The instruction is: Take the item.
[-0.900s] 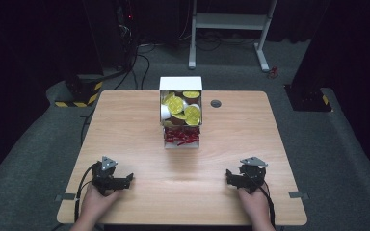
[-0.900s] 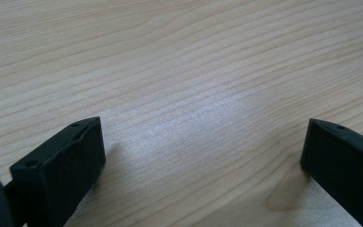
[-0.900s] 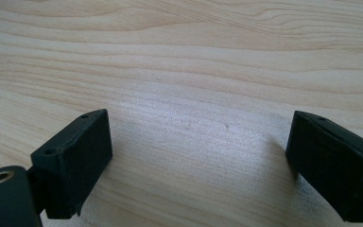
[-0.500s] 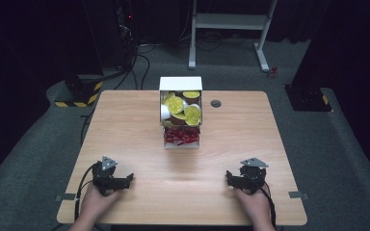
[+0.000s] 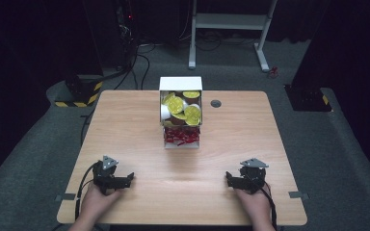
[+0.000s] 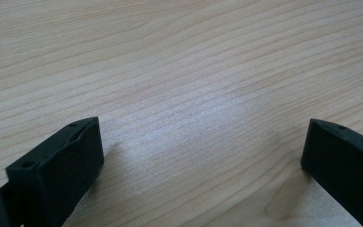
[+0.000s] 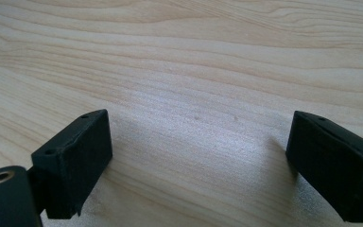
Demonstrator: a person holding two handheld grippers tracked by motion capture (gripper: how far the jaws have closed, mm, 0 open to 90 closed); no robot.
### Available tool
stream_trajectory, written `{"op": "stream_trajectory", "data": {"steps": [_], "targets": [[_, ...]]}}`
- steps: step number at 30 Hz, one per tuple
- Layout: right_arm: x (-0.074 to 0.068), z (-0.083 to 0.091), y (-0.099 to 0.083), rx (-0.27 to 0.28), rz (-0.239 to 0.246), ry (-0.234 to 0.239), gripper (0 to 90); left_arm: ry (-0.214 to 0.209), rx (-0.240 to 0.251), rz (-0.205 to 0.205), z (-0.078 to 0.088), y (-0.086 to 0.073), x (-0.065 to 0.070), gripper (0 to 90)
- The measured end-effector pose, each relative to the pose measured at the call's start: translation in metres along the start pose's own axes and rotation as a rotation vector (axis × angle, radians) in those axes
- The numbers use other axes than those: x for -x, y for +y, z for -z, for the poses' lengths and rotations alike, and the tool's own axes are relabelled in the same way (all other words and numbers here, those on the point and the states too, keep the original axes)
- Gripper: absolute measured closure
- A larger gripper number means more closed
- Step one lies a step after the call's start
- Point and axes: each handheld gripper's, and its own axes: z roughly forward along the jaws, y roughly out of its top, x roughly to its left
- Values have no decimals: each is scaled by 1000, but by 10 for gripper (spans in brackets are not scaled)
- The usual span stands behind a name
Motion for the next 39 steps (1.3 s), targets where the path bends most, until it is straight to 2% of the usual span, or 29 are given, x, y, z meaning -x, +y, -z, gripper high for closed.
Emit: {"op": "stream_trajectory", "data": {"steps": [6, 11, 17, 25, 28, 33, 39], "targets": [[2, 1, 1, 10, -13, 12, 105, 0, 0, 0, 0, 0, 0, 3], [2, 11, 4, 61, 11, 27, 124, 0, 0, 0, 0, 0, 0, 3], [3, 14, 8, 72, -2, 40, 126, 1, 0, 0, 0, 0, 0, 3], [-2, 14, 12, 85, 27, 65, 100, 0, -4, -6, 0, 0, 0, 3], [-4, 15, 12, 103, 21, 76, 100, 7, -8, 2, 0, 1, 0, 3], [-7, 16, 13, 118, 32, 97, 102, 31, -5, 46, -3, 3, 5, 2], [-13, 22, 20, 146, 35, 115, 117, 32, -5, 45, -3, 3, 5, 2]]}}
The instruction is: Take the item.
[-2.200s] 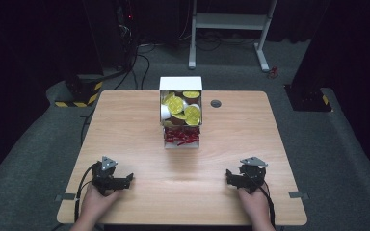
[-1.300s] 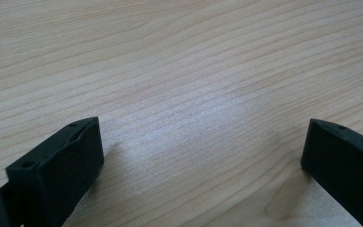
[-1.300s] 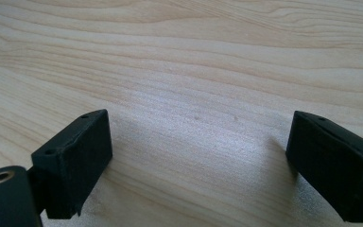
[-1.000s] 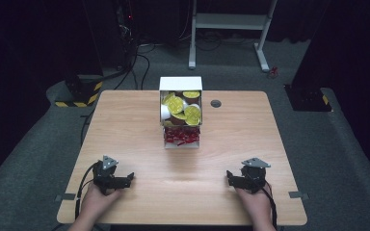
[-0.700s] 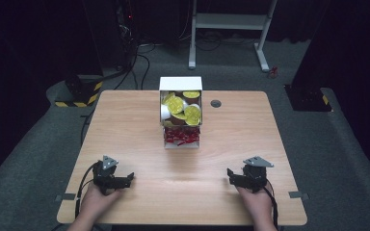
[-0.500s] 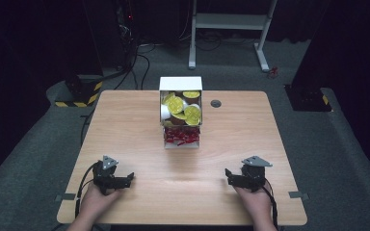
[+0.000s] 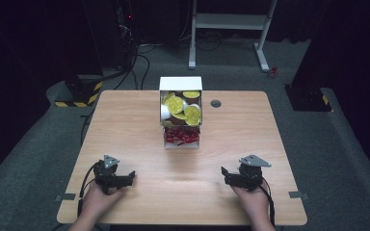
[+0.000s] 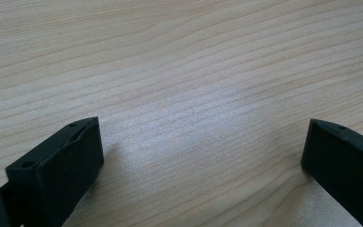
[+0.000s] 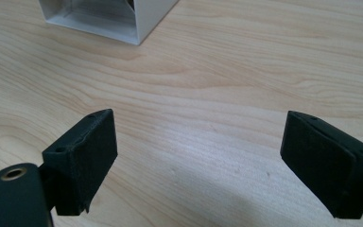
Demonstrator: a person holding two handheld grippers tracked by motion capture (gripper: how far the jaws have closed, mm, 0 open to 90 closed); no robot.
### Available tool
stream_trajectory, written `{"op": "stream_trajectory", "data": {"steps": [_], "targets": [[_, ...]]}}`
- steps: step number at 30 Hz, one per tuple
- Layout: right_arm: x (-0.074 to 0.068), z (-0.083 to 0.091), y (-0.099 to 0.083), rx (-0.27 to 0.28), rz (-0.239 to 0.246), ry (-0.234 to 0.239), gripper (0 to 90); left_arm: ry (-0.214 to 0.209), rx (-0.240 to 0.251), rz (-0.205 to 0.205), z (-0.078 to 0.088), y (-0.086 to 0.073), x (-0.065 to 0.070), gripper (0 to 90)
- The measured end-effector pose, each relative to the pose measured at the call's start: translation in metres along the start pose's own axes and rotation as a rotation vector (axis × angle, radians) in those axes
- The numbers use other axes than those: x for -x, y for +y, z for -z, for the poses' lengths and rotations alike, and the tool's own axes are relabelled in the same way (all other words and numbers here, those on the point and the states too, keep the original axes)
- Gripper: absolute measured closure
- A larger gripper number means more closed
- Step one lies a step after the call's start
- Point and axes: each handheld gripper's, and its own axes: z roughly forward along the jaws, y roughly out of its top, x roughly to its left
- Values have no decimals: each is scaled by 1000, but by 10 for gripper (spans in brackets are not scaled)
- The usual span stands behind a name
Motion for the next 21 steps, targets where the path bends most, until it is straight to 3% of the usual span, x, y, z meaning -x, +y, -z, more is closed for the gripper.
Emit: {"op": "stream_trajectory", "data": {"steps": [4, 8, 21], "targets": [[-1, -2, 7, 0, -22, 19, 118, 0, 0, 0, 0, 0, 0, 2], [-6, -6, 17, -1, 9, 26, 128, 0, 0, 0, 0, 0, 0, 2], [-28, -14, 42, 18, 26, 46, 163, -1, -2, 0, 0, 0, 0, 3]]}}
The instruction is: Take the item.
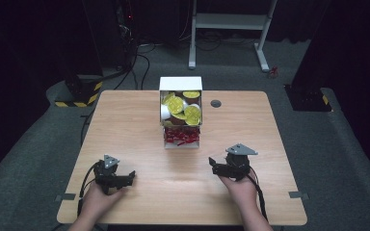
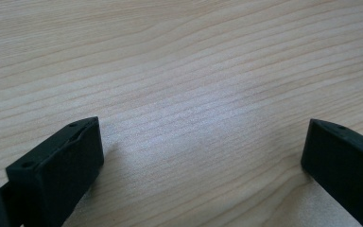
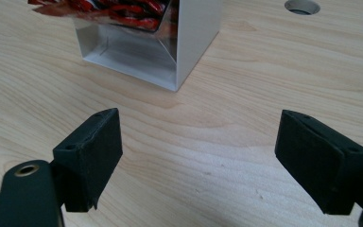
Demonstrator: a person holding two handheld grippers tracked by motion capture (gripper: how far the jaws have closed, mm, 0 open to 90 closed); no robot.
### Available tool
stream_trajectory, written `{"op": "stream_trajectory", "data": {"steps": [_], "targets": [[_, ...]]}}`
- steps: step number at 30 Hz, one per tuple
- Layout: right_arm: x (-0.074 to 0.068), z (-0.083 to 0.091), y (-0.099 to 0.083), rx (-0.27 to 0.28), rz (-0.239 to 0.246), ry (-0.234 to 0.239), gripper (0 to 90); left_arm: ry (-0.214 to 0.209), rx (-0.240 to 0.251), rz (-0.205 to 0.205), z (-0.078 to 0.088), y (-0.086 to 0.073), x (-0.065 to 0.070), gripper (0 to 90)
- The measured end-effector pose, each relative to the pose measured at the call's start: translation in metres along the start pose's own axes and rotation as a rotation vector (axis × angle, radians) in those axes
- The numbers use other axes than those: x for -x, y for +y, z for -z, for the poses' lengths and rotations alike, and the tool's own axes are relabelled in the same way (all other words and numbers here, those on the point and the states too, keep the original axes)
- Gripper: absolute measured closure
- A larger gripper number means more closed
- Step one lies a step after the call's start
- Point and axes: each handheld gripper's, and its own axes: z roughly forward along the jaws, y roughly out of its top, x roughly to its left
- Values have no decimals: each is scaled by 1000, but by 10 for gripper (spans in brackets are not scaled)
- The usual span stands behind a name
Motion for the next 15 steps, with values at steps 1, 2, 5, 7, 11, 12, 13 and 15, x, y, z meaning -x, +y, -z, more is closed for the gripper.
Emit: {"op": "stream_trajectory", "data": {"steps": [1, 2, 5, 7, 11, 12, 13, 15], "targets": [[-1, 0, 2, -2, -1, 3, 164, 1, 1, 0, 0, 0, 0, 3], [-1, 0, 3, 1, 1, 2, 167, 0, 2, 0, 0, 0, 0, 3], [0, 1, 6, 9, 3, 6, 175, 0, 2, 0, 0, 0, 0, 3], [-1, 2, 7, 7, -1, 8, 187, 0, 2, 0, 0, 0, 0, 3], [-1, 2, 12, 15, 11, 11, 193, -3, 1, -2, 0, 0, 0, 3], [-2, 2, 13, 19, 9, 11, 193, -3, 1, -1, 0, 0, 0, 3], [-2, 2, 14, 25, 15, 13, 195, -3, 1, -2, 0, 0, 0, 3], [-2, 2, 16, 26, 4, 18, 198, -3, 1, -1, -1, 0, 0, 3]]}}
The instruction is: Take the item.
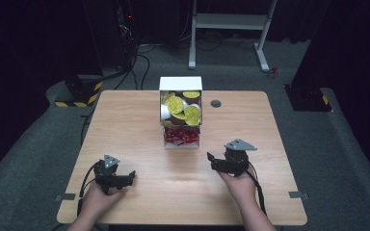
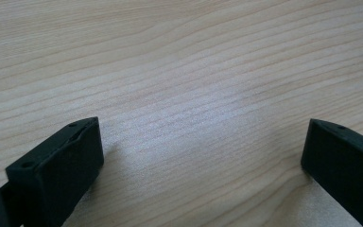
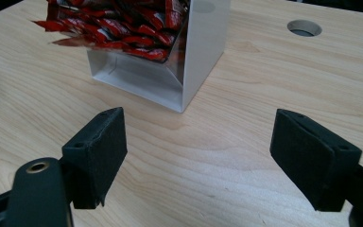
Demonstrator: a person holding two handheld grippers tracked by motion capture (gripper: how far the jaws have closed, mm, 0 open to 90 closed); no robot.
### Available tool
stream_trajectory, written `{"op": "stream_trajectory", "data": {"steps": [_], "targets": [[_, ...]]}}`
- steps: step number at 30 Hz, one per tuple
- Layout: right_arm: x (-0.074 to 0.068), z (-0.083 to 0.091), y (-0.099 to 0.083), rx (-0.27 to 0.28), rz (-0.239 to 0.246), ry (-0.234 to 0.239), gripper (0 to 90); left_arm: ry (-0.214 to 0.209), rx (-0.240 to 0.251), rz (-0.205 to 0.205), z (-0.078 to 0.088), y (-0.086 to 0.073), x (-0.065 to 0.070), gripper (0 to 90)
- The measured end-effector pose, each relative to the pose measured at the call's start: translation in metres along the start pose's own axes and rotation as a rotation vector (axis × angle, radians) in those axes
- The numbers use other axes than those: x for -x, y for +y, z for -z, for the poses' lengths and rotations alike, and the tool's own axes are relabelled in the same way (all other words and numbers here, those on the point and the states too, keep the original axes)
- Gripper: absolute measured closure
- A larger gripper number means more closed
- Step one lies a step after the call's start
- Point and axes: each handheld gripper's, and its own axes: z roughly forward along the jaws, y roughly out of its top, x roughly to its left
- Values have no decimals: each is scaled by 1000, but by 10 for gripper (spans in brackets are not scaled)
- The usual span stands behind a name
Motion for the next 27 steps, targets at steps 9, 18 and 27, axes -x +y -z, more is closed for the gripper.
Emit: {"op": "stream_trajectory", "data": {"steps": [9, 18, 27], "targets": [[-8, -8, 11, 30, 27, 12, 234, -1, -2, -2, 0, 0, 0, 3], [-9, -10, 19, 68, 20, 23, 277, -1, -2, -2, 0, 0, 0, 3], [-10, -16, 37, 46, 22, 16, 331, -1, -2, -3, 0, 0, 0, 4]]}}
